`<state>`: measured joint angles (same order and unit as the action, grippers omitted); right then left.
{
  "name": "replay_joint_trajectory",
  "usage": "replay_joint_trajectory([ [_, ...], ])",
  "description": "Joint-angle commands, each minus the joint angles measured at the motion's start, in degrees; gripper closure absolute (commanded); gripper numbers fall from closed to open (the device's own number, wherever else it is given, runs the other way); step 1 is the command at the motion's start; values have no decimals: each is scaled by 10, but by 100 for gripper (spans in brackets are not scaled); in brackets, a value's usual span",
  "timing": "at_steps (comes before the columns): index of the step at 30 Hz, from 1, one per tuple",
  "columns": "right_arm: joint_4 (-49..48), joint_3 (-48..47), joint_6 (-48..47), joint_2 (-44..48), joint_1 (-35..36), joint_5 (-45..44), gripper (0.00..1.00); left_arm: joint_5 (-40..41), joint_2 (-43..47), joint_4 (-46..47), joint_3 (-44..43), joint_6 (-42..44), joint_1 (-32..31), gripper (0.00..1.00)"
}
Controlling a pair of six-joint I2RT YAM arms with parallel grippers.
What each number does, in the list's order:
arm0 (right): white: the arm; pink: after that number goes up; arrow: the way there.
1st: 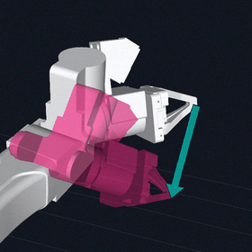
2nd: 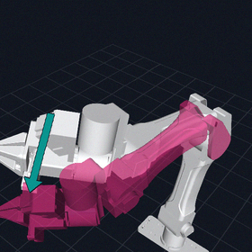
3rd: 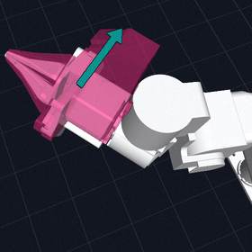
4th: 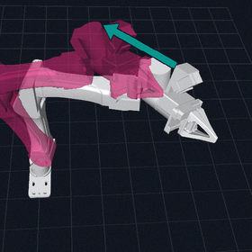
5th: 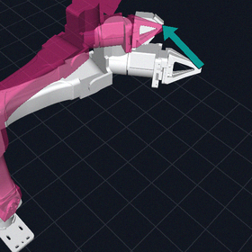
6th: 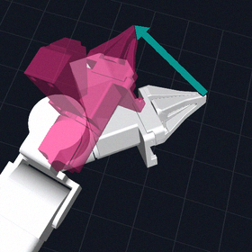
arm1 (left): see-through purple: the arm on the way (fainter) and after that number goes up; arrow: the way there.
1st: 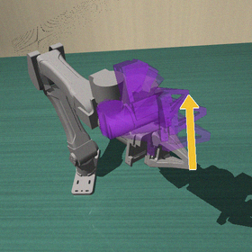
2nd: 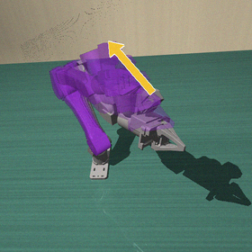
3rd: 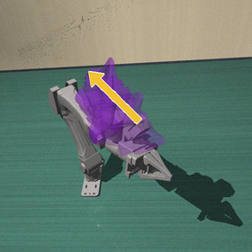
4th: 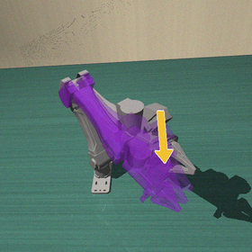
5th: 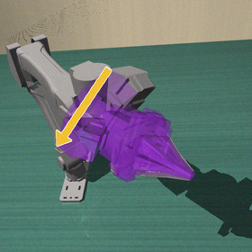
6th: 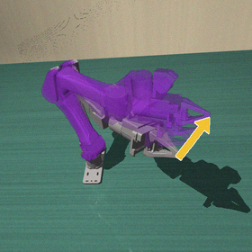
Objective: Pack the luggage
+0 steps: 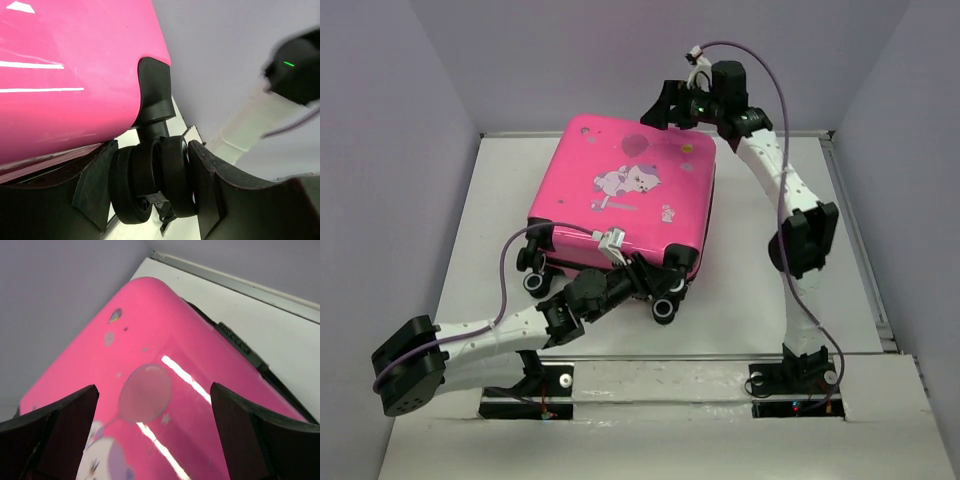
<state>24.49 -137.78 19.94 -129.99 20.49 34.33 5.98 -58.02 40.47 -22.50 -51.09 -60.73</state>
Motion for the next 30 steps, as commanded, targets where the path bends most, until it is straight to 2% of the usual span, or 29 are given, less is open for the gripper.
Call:
replay_joint_trajectory([
  [1,-115,262,-41,287,-9,-84,8,33,-45,-21,-40,56,6,94],
  [2,-147,341,-42,340,-9,-106,14,33,-51,-20,-46,57,9,94],
  [3,-175,415,-39,443,-9,-123,24,33,-57,-17,-55,57,11,94],
  [4,-218,555,-33,492,-9,-162,53,28,-67,-15,-61,59,23,94],
  [6,-271,687,-2,620,-9,-171,81,19,-79,-7,-79,62,33,94],
  [7,-288,803,12,654,-9,-168,93,14,-92,-7,-88,69,39,94],
  [8,-330,858,25,687,-9,-163,93,10,-98,-7,-95,71,48,94],
  [11,-375,1017,34,779,-9,-153,93,-11,-119,-7,-129,77,63,94],
  [13,-399,1076,40,807,-9,-132,91,-18,-127,-9,-152,79,68,94],
  [15,-462,1144,48,819,-9,-105,77,-26,-140,-10,-166,78,71,94],
  [16,-483,1158,54,813,-9,-72,63,-30,-143,-11,-177,78,75,94],
  [17,-513,1179,52,797,-9,-64,58,-32,-148,-13,-184,77,76,94],
  [21,-563,1206,35,770,-9,-70,48,-40,-155,-14,-192,71,84,94],
  [25,-644,1211,18,692,-9,-33,46,-50,-160,-14,-196,62,87,94],
  [30,-696,1198,-3,608,-9,-4,45,-56,-161,-12,-193,58,88,94],
])
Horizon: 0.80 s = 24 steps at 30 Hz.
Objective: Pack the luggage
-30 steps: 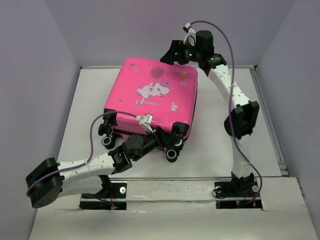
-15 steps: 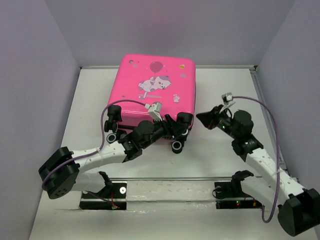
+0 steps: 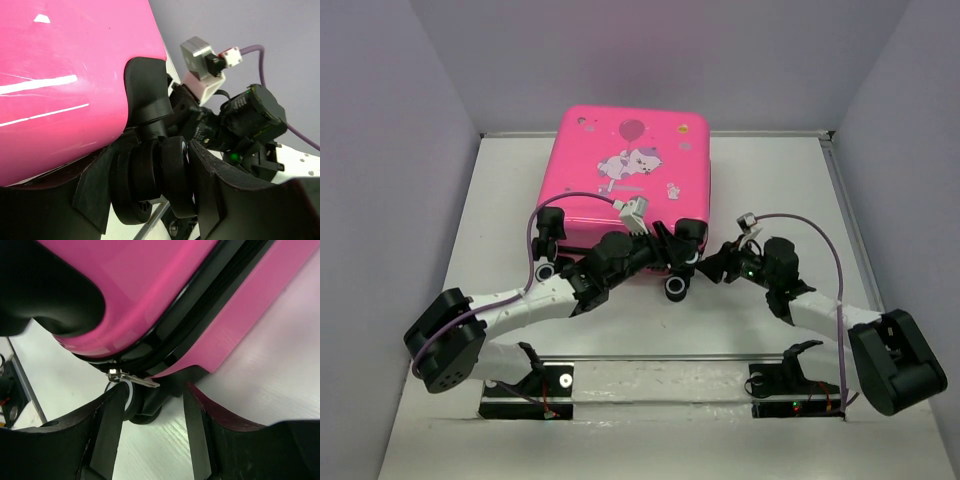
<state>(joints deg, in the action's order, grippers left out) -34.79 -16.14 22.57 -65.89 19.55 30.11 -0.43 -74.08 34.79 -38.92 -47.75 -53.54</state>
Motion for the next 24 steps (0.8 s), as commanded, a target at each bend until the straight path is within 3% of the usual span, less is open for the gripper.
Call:
replay_joint_trajectory([
  [1,-106,-24,-31,-50,0,60,45,8,2,45,-27,25,16,94],
  [6,-156,-12,-18,-60,0,82,44,9,2,46,-24,25,16,94],
  [15,-145,-46,-28,-65,0,92,45,8,-3,50,-21,21,15,94],
  [17,-143,-55,-32,-68,0,95,51,8,-4,52,-22,20,16,94],
  [19,-150,-55,-26,-71,6,96,66,8,-5,54,-21,20,16,94],
  [24,-175,-43,-7,-59,18,80,88,8,-10,55,-23,20,16,94],
])
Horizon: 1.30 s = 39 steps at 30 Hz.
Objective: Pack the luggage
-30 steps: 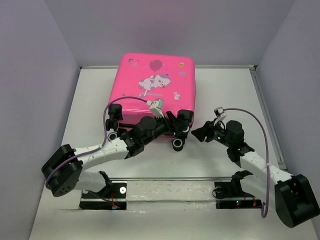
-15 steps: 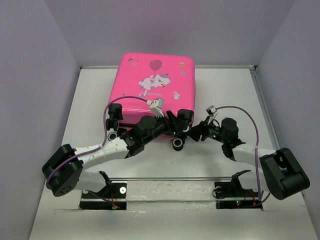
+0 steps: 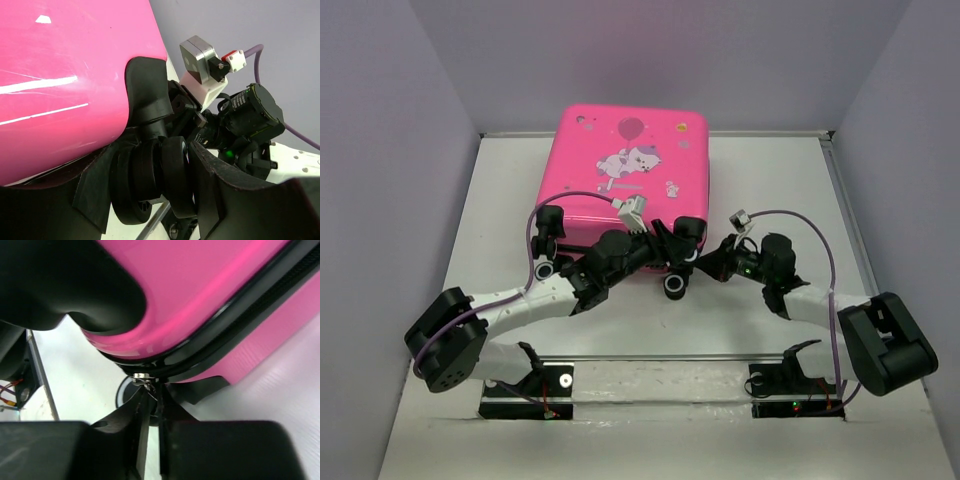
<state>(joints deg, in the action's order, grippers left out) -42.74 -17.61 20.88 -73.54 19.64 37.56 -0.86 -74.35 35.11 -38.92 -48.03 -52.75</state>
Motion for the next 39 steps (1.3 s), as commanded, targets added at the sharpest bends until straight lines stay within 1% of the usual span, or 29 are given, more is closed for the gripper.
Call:
replay_joint_trajectory([
  [1,-102,-26,13,23,26,0,93,12,-8,51,-23,22,8,94],
  [7,-84,-3,9,66,65,-67,93,14,-13,51,-26,21,8,94],
  [9,-39,6,-10,99,94,-114,93,13,-19,52,-36,21,9,94],
  [10,-6,13,-14,110,110,-169,93,11,-30,51,-54,23,9,94],
  [12,10,27,-14,132,166,-223,93,-8,-48,50,-82,25,9,94],
  [13,20,34,-10,149,187,-278,93,-18,-75,44,-120,27,9,94],
  [14,27,37,-10,155,213,-308,93,-25,-93,38,-143,27,9,94],
  [15,31,37,-13,159,264,-368,93,-43,-134,32,-197,26,9,94],
  [16,32,36,-15,156,285,-369,93,-58,-155,29,-228,23,9,94],
  [17,23,30,-14,149,304,-423,93,-72,-180,23,-259,14,8,94],
  [18,17,25,-14,140,319,-446,93,-84,-201,17,-294,10,8,94],
  [19,-4,19,-12,116,349,-495,93,-95,-243,-6,-362,14,-1,94],
  [21,-27,0,-11,89,366,-533,93,-97,-279,-45,-431,28,-16,94],
  [22,-41,-5,-5,75,366,-547,93,-114,-294,-89,-491,37,-24,94],
  [23,-58,-8,-1,63,366,-559,93,-124,-306,-113,-512,45,-26,89],
  [24,-76,-15,1,45,366,-581,93,-129,-309,-127,-520,61,-27,75],
  [25,-70,-23,4,40,366,-591,93,-124,-299,-141,-515,75,-27,39],
  [26,-54,-30,8,36,366,-607,93,-115,-272,-194,-513,93,-25,26],
  [28,-55,-30,13,30,366,-621,93,-101,-233,-252,-479,129,-17,5],
  [29,-54,-31,14,26,366,-629,93,-97,-185,-274,-467,138,-5,2],
  [30,-54,-33,16,23,366,-629,93,-84,-159,-293,-454,147,1,1],
  [31,-53,-34,16,16,366,-628,93,-60,-129,-321,-421,161,8,1],
  [32,-53,-35,16,14,366,-628,93,-54,-68,-336,-404,166,25,1],
  [34,-49,-34,13,14,361,-623,93,-32,-3,-368,-363,169,49,1],
  [35,-35,-31,14,21,361,-622,93,-8,63,-393,-314,170,64,1],
  [36,-26,-29,15,26,356,-619,93,0,92,-406,-286,170,103,1],
  [37,-17,-27,19,32,356,-617,93,2,120,-433,-235,173,127,1],
  [38,4,-24,21,48,349,-616,93,2,159,-449,-211,176,154,1],
  [39,17,-23,18,56,349,-617,93,2,172,-478,-174,195,202,1],
])
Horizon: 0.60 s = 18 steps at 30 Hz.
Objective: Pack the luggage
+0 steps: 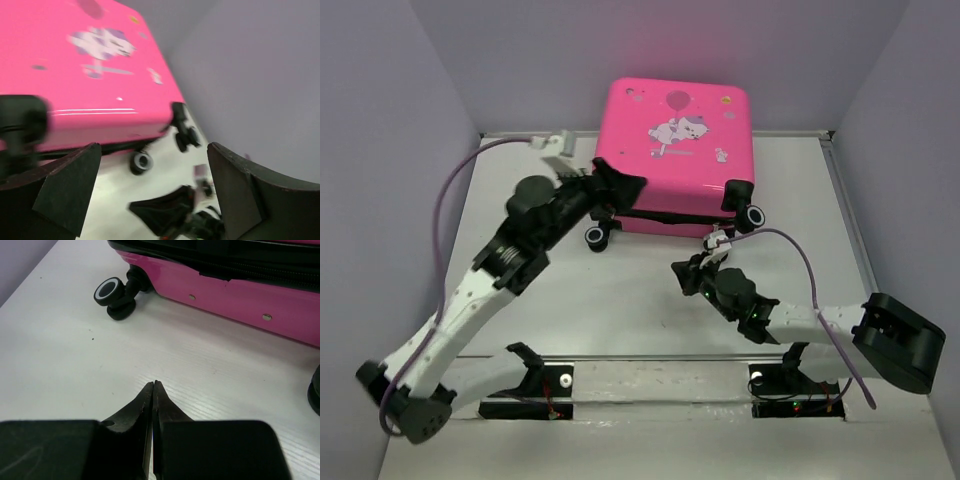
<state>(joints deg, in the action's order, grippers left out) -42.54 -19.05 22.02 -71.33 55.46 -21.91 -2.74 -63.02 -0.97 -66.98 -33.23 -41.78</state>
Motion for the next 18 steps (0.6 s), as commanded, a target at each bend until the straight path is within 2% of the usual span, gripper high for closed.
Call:
replay_joint_trajectory([
  [1,25,-7,5,43,-9,-24,93,43,67,-132,121,61,112,1],
  [4,85,-6,4,92,-9,-30,93,50,53,-156,147,111,150,1],
  [8,135,-16,-1,138,-9,-27,93,34,17,-130,140,134,151,1],
  [14,161,-11,1,156,-9,-12,93,32,-57,-134,92,151,161,1],
  [18,162,-12,4,153,-9,-12,90,39,-75,-127,87,144,166,1],
])
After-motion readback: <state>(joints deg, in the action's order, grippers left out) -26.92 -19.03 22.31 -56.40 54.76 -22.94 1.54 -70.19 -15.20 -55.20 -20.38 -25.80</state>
